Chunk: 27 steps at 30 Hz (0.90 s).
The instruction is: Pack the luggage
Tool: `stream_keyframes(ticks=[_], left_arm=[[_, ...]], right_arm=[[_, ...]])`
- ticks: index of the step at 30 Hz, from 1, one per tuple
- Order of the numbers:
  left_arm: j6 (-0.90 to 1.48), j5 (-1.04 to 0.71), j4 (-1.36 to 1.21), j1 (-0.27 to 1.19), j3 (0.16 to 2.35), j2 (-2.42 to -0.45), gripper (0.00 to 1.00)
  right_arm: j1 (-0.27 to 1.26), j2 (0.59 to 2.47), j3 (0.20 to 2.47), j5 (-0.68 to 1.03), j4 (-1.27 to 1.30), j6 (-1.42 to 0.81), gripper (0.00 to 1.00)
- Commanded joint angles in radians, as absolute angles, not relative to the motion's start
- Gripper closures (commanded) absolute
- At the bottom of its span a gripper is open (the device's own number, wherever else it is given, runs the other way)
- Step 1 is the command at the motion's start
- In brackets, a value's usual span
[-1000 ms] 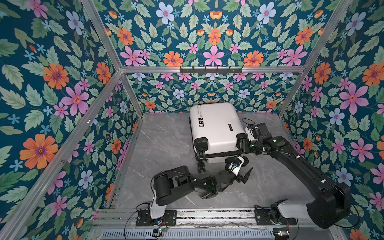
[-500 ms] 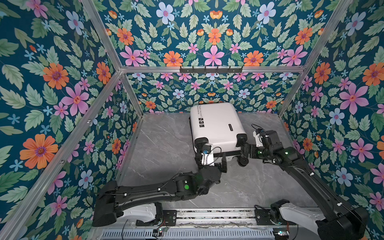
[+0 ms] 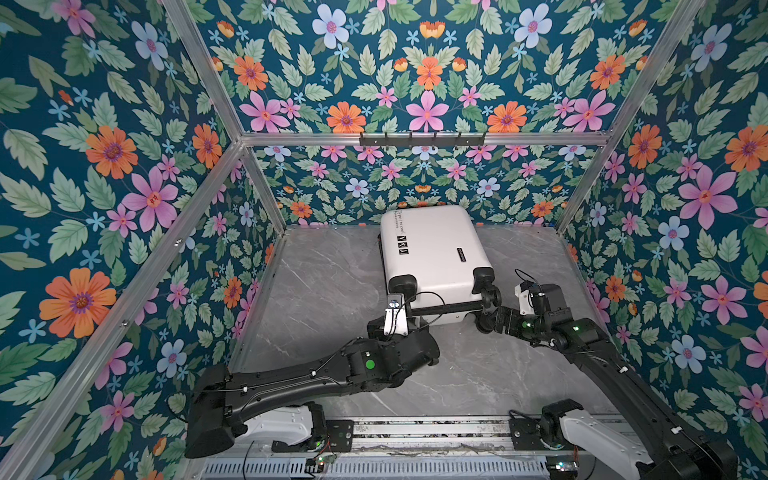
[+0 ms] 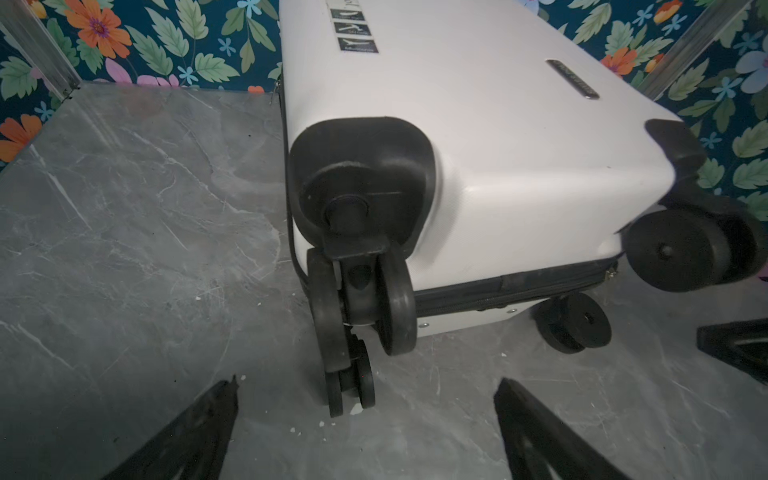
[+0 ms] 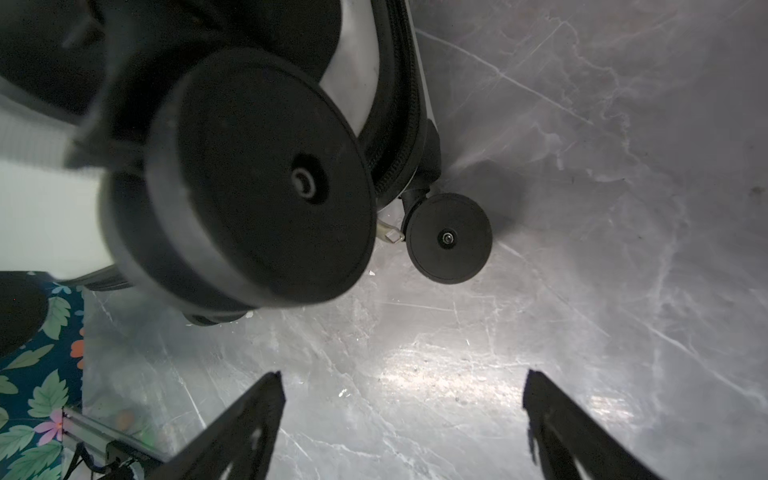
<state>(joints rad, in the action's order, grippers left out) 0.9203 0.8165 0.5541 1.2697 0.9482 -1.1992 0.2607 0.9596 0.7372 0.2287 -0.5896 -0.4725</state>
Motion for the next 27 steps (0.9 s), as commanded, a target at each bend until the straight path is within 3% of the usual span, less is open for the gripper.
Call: stream_keyframes(ticks=[1,6,17,20,26,27], left_arm=[[0.907,0.749,0.522,1.207,0.920,-1.175,0.00],[0.800,0.666,0.384,1.120,0.908,-1.153,0.00],[0.741,0.611,0.376,1.070,0.972,-1.292,0.04],[0.733,0.597,0.357,1.035,0.948,-1.279,0.22],[0.714,0.578,0.355,0.958,0.922,-1.230,1.00],[0.710,0.577,0.357,0.943,0.917,-1.217,1.00]], right_arm=[[0.261,0.951,0.716,0.254,-0.541,-0.514,0.05],[0.261,0.932,0.672,0.275,-0.516,-0.527,0.07],[0.261,0.839,0.590,0.281,-0.504,-0.555,0.23],[0.261,0.841,0.573,0.282,-0.494,-0.554,0.33],[0.261,0.851,0.519,0.313,-0.384,-0.569,0.44],[0.261,0.850,0.503,0.326,-0.348,-0.576,0.45]])
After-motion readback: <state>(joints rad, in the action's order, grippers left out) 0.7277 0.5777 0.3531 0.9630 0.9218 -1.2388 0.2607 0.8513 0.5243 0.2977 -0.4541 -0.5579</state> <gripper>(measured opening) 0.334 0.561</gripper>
